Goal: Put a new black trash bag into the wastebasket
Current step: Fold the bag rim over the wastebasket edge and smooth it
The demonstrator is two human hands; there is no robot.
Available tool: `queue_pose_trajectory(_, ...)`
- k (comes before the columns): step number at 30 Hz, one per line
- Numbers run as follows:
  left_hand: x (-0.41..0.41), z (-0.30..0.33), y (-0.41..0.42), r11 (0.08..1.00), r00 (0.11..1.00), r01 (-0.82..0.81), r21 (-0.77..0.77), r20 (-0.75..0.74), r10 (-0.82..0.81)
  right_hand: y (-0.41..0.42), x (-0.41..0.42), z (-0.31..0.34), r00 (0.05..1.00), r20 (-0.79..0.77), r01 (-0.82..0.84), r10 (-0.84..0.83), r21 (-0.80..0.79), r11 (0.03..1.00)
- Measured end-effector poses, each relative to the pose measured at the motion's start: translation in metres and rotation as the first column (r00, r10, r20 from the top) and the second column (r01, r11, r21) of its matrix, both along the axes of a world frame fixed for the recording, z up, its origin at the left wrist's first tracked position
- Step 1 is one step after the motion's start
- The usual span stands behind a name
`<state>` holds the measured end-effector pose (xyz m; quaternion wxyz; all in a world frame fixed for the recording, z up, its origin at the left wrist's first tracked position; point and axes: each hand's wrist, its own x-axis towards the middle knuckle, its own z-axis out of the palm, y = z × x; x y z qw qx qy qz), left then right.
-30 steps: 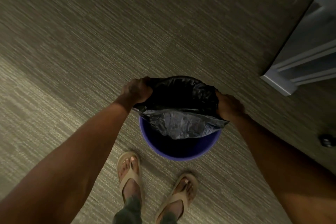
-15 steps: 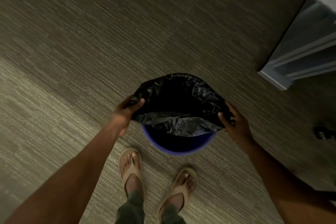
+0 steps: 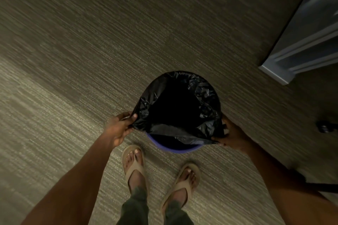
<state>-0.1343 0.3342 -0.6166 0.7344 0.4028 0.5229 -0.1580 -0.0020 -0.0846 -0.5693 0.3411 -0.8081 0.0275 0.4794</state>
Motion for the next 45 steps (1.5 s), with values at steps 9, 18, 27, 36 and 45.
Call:
queue_pose_trajectory(9, -0.007, 0.006, -0.022, 0.982, 0.983, -0.185, -0.032, 0.0, 0.185, -0.008, -0.015, -0.007, 0.93, 0.366, 0.015, 0.03, -0.12, 0.993)
queue_pose_trajectory(18, -0.014, 0.022, -0.046, 0.99, 0.994, -0.111, -0.088, 0.015, 0.113, 0.024, -0.057, -0.018, 0.729, 0.233, 0.647, -0.644, 0.072, 0.759)
queue_pose_trajectory(27, -0.035, 0.021, -0.061, 0.997, 0.992, -0.079, 0.009, -0.099, 0.079, 0.049, -0.094, -0.013, 0.377, -0.235, 0.918, -0.896, 0.223, 0.328)
queue_pose_trajectory(36, -0.049, 0.025, -0.048, 0.951, 0.969, 0.233, 0.205, -0.133, -0.209, 0.04, -0.098, -0.027, 0.911, 0.25, 0.368, -0.329, -0.131, 0.92)
queue_pose_trajectory(45, -0.034, 0.043, -0.072, 0.971, 0.997, 0.083, 0.225, -0.021, -0.08, 0.059, -0.096, -0.028, 0.798, 0.232, 0.572, -0.556, -0.003, 0.82)
